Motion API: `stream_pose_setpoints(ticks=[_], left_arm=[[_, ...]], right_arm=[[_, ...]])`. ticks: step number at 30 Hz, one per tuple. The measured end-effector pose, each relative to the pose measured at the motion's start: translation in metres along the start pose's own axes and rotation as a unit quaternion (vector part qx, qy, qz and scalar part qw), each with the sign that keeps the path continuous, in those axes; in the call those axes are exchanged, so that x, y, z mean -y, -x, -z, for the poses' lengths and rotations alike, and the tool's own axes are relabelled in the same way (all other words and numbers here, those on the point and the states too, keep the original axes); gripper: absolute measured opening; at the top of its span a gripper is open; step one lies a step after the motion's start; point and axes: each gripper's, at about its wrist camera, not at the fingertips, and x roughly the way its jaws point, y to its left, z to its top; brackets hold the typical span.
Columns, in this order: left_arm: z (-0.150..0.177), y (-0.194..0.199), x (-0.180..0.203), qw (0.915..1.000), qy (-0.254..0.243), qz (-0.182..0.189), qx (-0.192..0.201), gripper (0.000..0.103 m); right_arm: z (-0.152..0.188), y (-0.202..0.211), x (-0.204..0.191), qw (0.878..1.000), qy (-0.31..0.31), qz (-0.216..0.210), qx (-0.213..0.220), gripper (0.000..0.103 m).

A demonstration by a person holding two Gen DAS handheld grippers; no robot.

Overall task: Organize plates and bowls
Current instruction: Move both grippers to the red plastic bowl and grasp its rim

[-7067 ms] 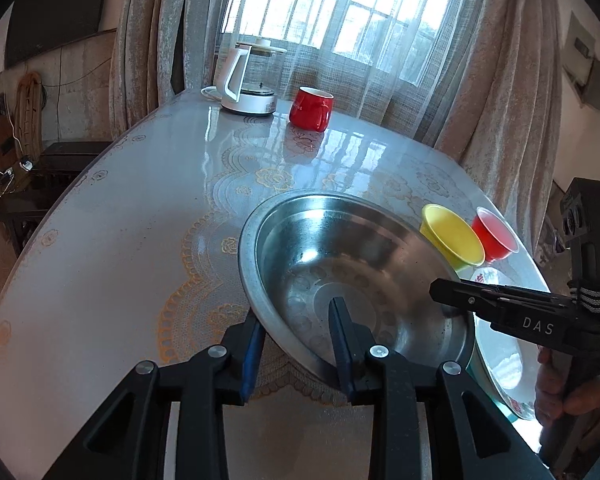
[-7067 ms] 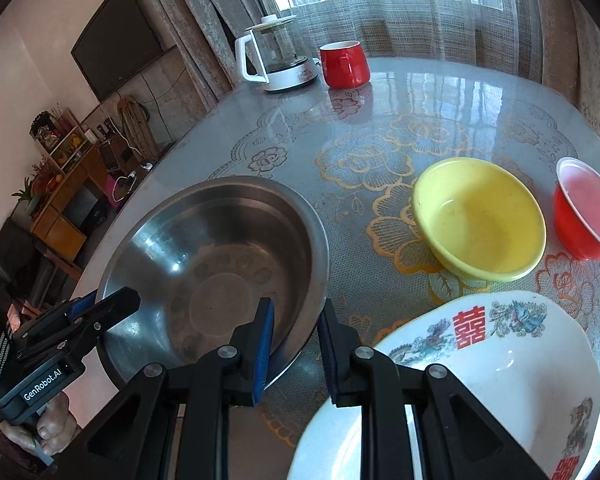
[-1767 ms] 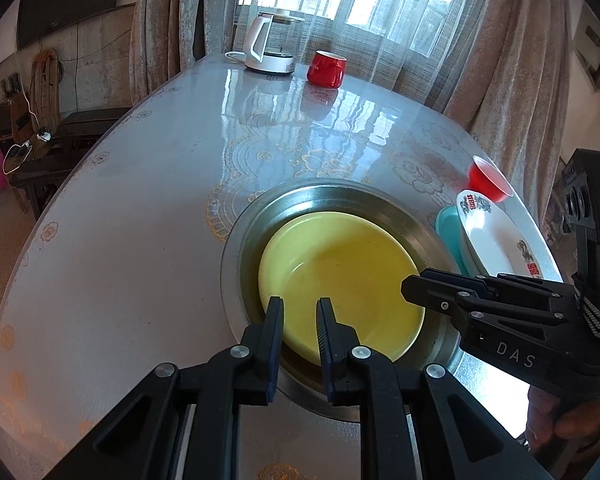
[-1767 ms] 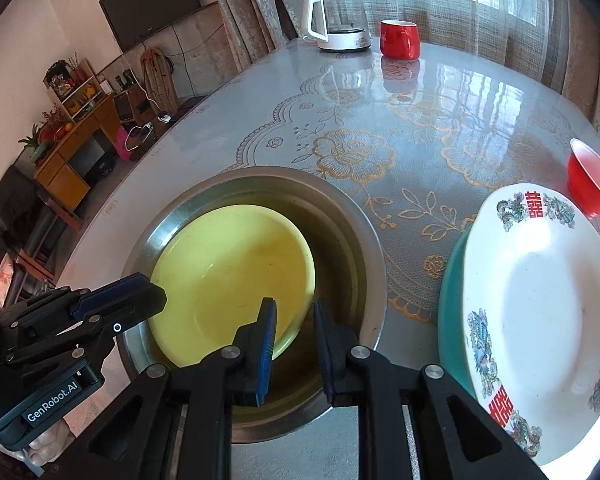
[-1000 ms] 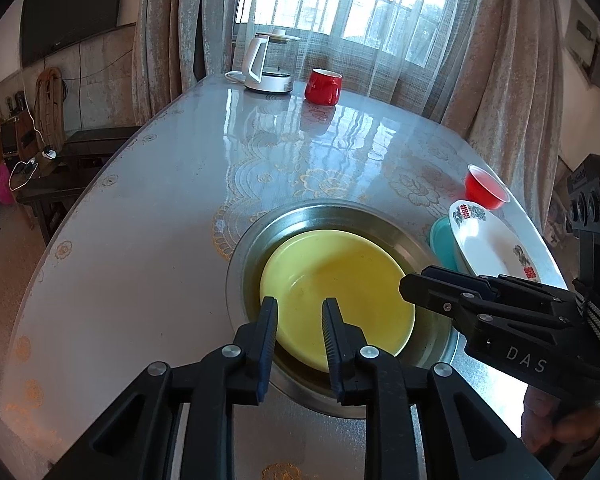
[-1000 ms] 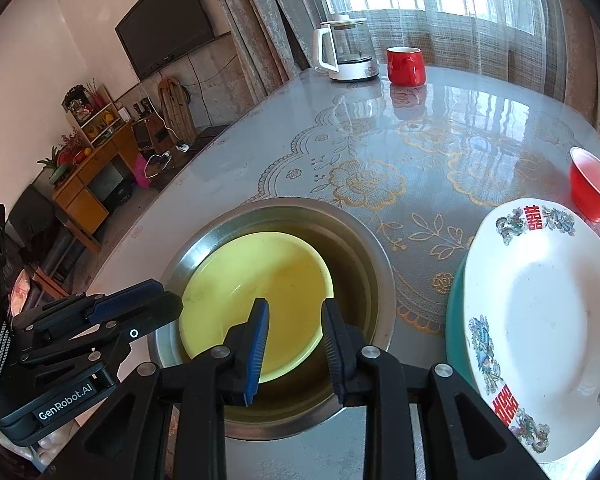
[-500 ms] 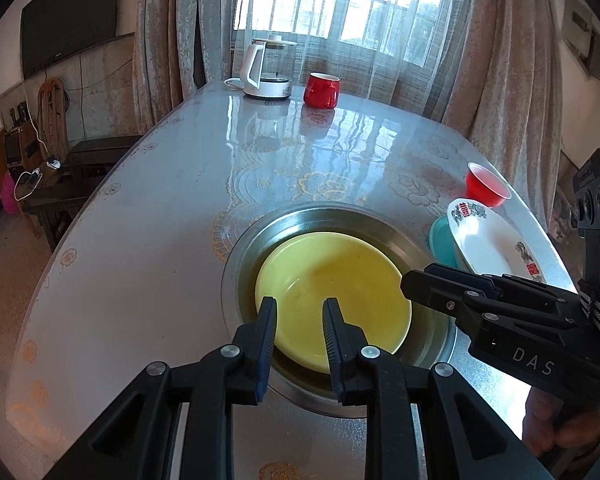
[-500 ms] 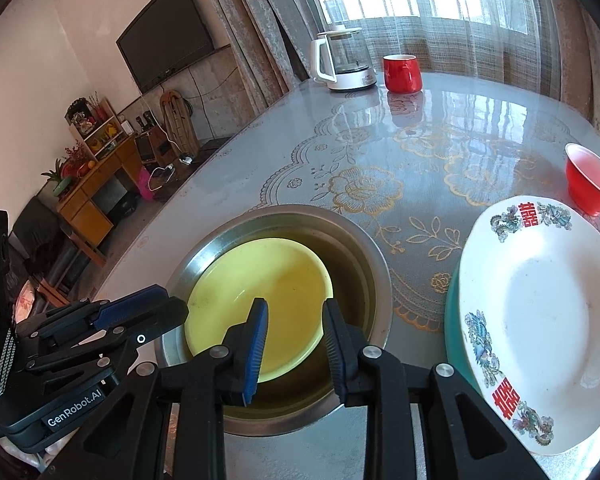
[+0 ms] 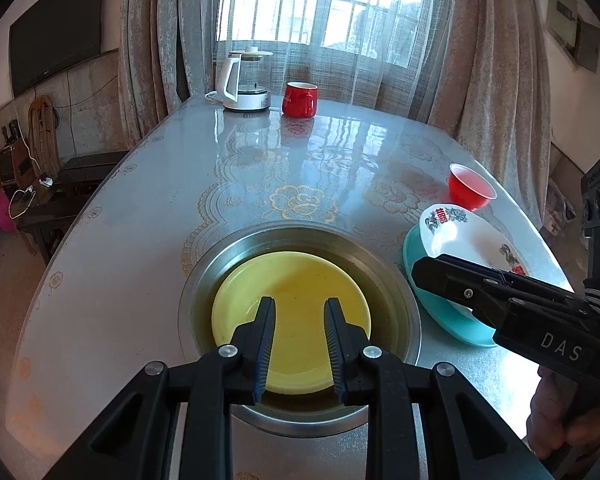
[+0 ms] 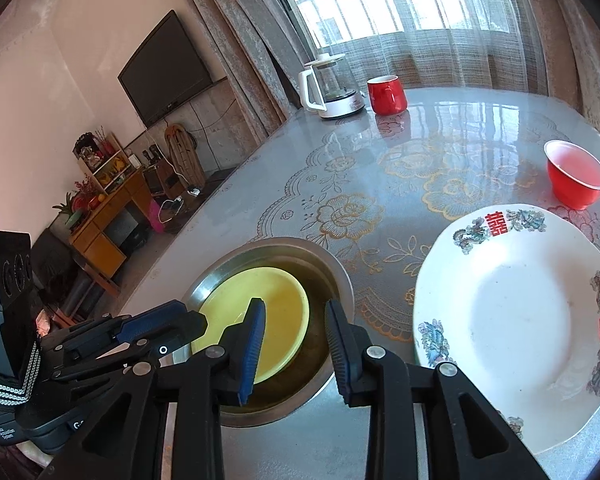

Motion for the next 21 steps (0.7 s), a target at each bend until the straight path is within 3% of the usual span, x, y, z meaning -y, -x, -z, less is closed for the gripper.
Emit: stream_pose_setpoints(ticks=[12, 21], left_arm=[[-0.015, -0.018, 0.063, 0.9995, -0.024, 0.019, -0.007, 0.028], [-0.040, -0.044, 0.110, 0.9985, -0.034, 0.040, -0.017, 0.030]], right_arm=[[-0.013, 0.041, 0.068, 0.998, -0.046, 0.027, 0.026, 0.032], [-0.014, 0.073, 0.147, 0.990, -0.120, 0.069, 0.035, 0.032]])
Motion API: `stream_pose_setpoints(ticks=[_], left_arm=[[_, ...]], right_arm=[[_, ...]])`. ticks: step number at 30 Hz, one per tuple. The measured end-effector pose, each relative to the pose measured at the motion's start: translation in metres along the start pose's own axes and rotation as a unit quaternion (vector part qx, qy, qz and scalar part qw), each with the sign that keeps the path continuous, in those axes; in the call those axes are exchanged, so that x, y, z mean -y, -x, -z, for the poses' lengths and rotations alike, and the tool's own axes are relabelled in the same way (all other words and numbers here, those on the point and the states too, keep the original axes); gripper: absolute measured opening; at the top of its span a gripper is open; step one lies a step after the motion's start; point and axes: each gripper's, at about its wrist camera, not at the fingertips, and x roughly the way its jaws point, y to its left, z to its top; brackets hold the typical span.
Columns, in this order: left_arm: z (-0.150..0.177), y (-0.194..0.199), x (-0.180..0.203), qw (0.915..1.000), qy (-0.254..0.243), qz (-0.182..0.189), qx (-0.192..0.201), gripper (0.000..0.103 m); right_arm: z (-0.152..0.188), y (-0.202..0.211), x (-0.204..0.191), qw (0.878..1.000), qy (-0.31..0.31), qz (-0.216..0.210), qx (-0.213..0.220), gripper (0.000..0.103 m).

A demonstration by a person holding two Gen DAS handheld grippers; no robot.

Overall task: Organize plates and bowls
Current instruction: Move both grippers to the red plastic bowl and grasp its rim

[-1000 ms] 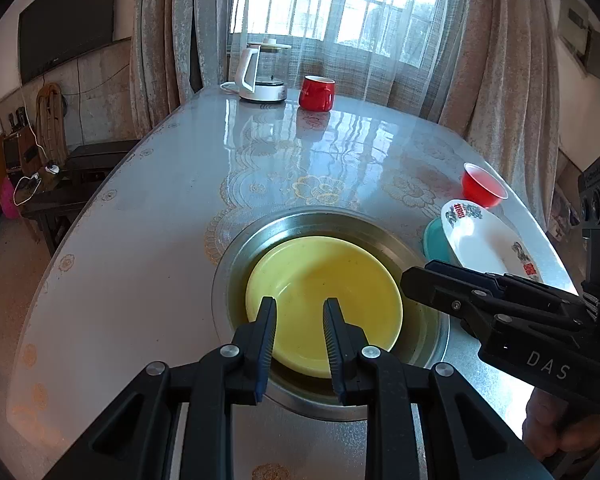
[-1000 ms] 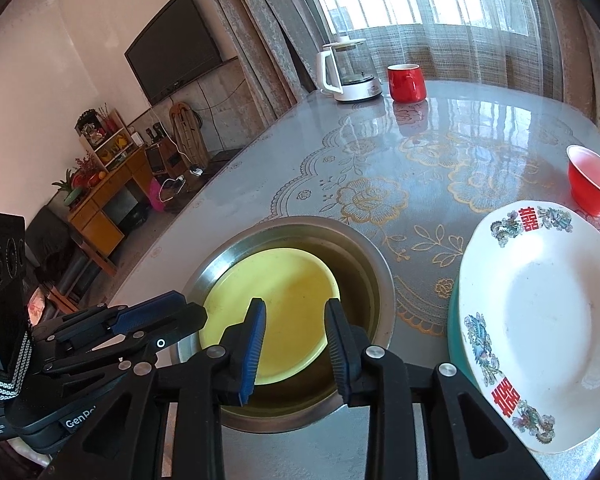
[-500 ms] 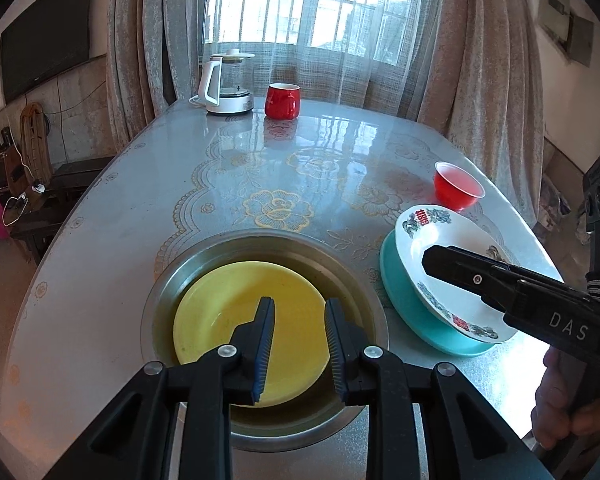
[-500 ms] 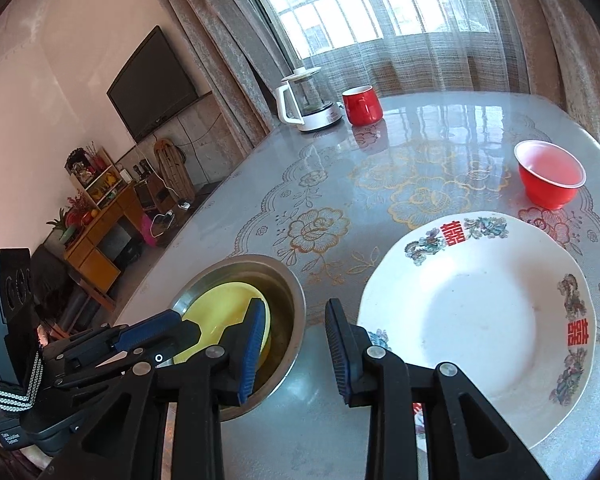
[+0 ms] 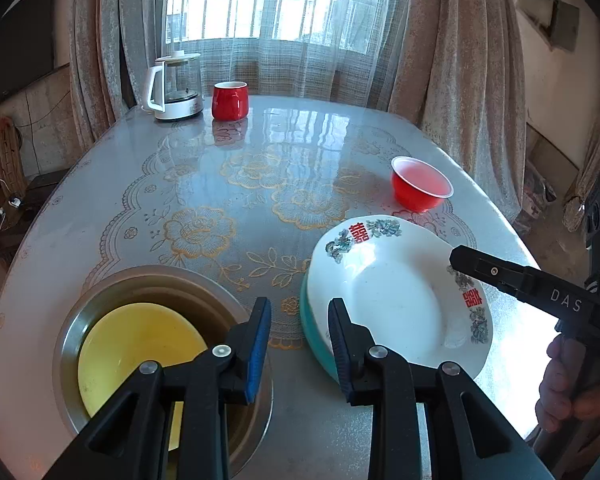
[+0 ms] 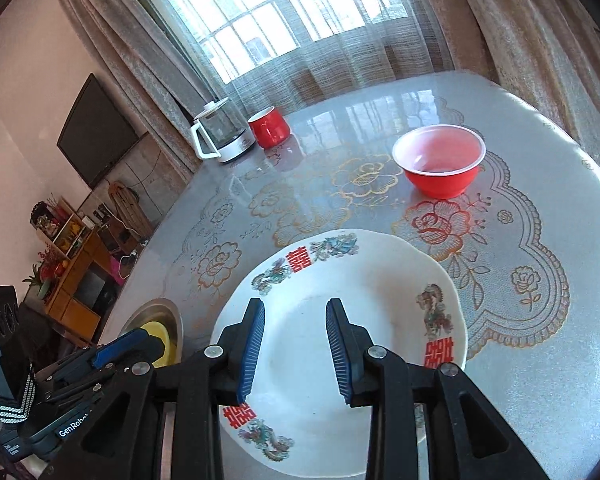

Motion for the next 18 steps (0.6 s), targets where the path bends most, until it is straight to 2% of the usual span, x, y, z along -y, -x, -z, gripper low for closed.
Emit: stream_pose_setpoints(ticks=[5, 11, 18], left_arm=[[-0.022, -0.022, 0.030, 0.9997, -0.016, 0.014, -0.010, 0.031], [-0.045, -0.046, 0.068, 0.9986, -0.039, 0.027, -0.022, 0.034], [-0.068, -0.072, 0.090, 0.9985, -0.037, 0.017, -0.036, 0.034]], right_arm=[[-0.009, 0.009, 0.041, 0.999, -0.029, 0.032, 0.003, 0.032], [-0.020, 0.024, 0.079, 0.997, -0.052, 0.050, 0.019, 0.032], [-0.036, 0.028, 0.114, 0.995, -0.071, 0.058, 0.026, 0.032]])
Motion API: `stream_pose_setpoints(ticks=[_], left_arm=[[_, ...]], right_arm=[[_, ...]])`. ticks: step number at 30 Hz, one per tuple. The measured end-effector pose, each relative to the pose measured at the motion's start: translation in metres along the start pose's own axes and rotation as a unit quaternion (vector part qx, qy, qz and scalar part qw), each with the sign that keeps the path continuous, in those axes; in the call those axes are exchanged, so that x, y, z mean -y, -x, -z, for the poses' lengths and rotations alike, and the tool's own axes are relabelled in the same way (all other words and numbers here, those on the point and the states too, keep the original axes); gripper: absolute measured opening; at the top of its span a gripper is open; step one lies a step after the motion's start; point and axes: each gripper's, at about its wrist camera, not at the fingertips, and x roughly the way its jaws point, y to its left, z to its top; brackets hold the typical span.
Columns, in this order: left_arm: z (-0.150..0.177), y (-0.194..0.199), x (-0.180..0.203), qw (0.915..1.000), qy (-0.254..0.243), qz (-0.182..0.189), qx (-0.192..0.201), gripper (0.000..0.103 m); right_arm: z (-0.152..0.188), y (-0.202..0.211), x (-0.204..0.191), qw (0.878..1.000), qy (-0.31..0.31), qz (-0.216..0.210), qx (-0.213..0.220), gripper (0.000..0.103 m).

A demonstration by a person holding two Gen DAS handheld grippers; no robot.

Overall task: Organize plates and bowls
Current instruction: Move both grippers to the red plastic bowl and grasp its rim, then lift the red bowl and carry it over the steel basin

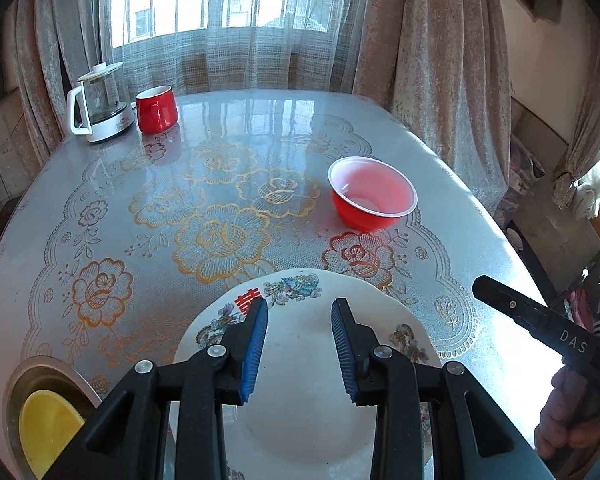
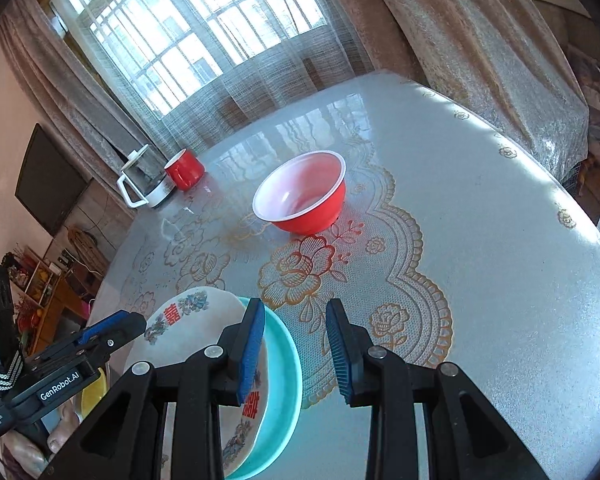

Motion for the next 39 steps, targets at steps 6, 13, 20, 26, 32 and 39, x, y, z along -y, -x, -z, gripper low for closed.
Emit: stream_pose_setpoints(ticks=[6, 13, 20, 26, 32, 39], left_arm=[[-0.014, -0.018, -0.003, 0.9992, 0.027, -0.021, -0.020, 0.034], [-0.032, -0.035, -0.008, 0.9982, 0.044, -0.035, -0.022, 0.037], [-0.051, -0.066, -0.003, 0.9952, 0.084, -0.017, -0.048, 0.039], [-0.069, -0.092, 0.006, 0.9910, 0.116, -0.001, -0.068, 0.038], [-0.092, -0.116, 0.015, 0.9889, 0.135, 0.022, -0.057, 0.037], [-0.103, -0.151, 0.031, 0.9896, 0.112, 0.012, -0.090, 0.029]], right_arm=[[-0.020, -0.014, 0.020, 1.000, -0.016, -0.012, -0.005, 0.032], [-0.050, -0.031, 0.037, 0.999, -0.026, -0.030, -0.005, 0.033], [-0.076, -0.059, 0.052, 0.998, -0.047, -0.044, -0.013, 0.033], [-0.092, -0.083, 0.063, 0.996, -0.074, -0.057, -0.016, 0.033], [-0.106, -0.096, 0.062, 0.995, -0.075, -0.069, -0.011, 0.033], [-0.107, -0.120, 0.060, 0.996, -0.063, -0.049, -0.029, 0.016]])
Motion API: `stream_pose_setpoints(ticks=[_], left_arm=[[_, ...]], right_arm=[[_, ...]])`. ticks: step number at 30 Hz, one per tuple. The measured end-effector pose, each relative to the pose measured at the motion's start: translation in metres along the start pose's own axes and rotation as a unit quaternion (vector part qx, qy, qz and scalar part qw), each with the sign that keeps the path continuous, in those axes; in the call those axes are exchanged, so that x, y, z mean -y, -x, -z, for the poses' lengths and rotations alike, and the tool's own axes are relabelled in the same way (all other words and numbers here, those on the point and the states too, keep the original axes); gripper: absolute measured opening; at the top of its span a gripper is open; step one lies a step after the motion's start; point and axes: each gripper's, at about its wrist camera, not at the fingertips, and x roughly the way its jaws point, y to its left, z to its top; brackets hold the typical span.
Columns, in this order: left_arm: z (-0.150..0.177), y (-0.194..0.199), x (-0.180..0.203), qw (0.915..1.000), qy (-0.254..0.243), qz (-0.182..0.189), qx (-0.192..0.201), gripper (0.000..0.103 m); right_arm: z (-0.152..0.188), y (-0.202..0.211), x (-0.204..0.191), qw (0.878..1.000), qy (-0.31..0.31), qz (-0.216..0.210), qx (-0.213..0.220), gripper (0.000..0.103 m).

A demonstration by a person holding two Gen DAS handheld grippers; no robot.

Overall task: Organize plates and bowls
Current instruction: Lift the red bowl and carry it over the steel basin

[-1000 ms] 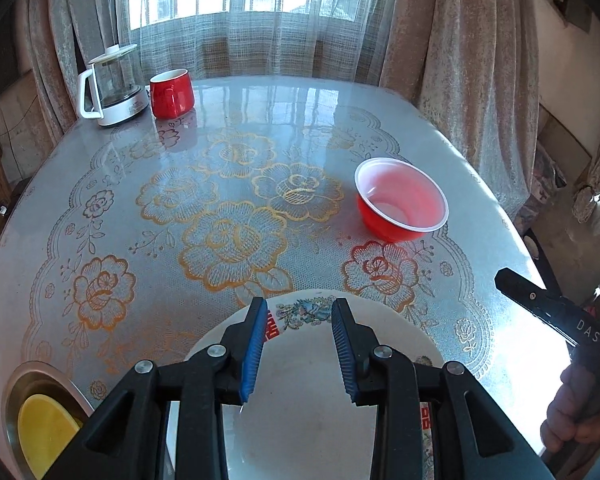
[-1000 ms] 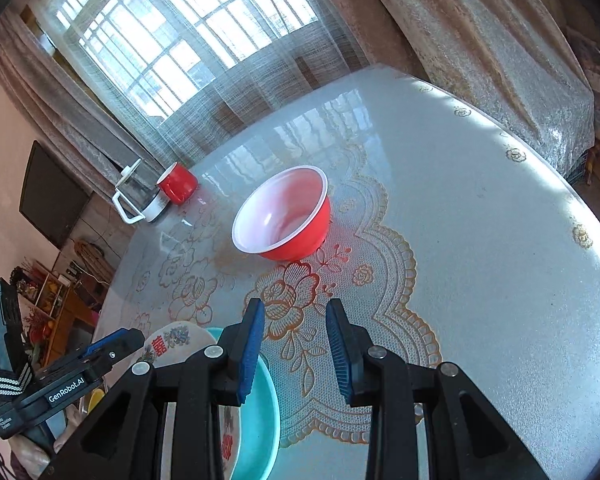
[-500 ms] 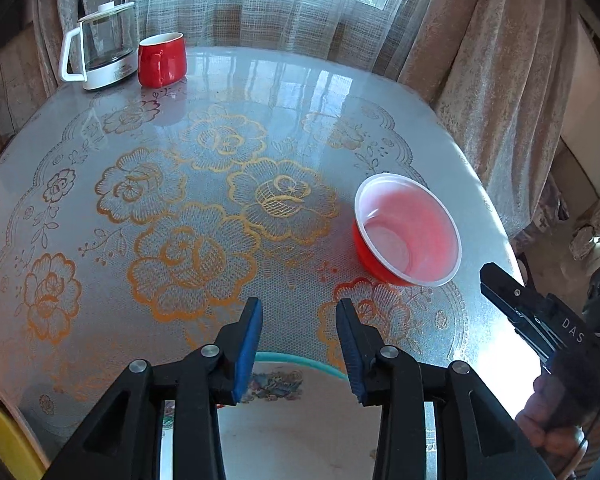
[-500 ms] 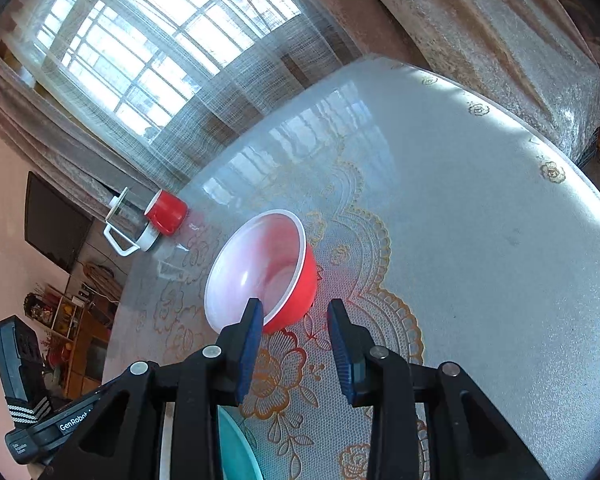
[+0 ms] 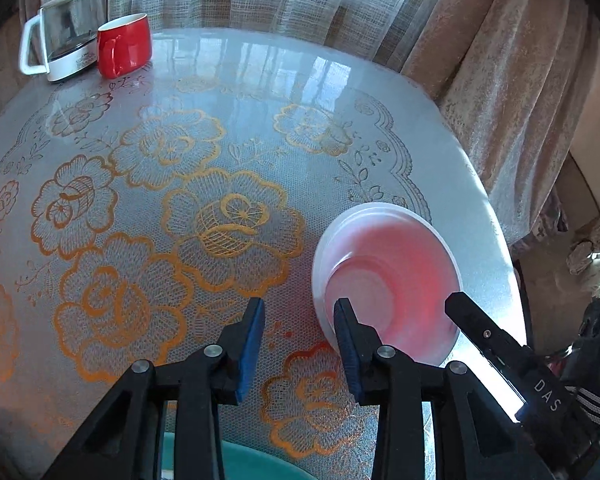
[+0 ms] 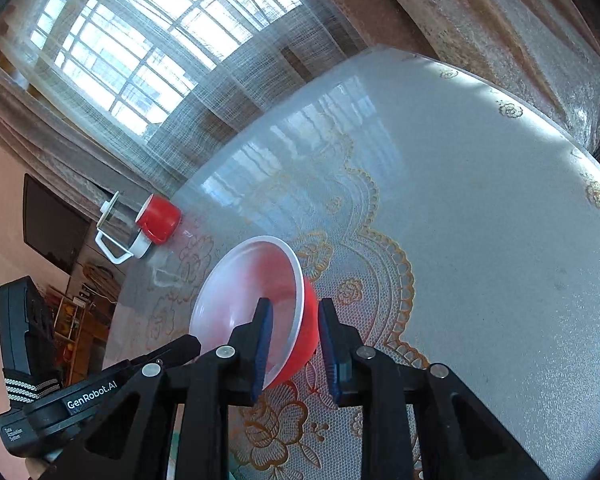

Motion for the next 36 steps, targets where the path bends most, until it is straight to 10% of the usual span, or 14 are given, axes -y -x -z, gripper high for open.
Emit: stream_pose_setpoints(ticks=[17, 36], left_arm=[[0.052, 0.098, -0.010, 0.9937, -0.047, 0.009, 0.101, 0.019], [0.139, 0.203, -0.119, 0.9883, -0.010, 0.022, 0.151, 0.019]], right_arm=[[0.045, 0.037, -0.048, 0.998, 0.041, -0.037, -0.004, 0.012], [0.127, 0.058, -0.166, 0.988, 0.134, -0.073, -0.028, 0.012]])
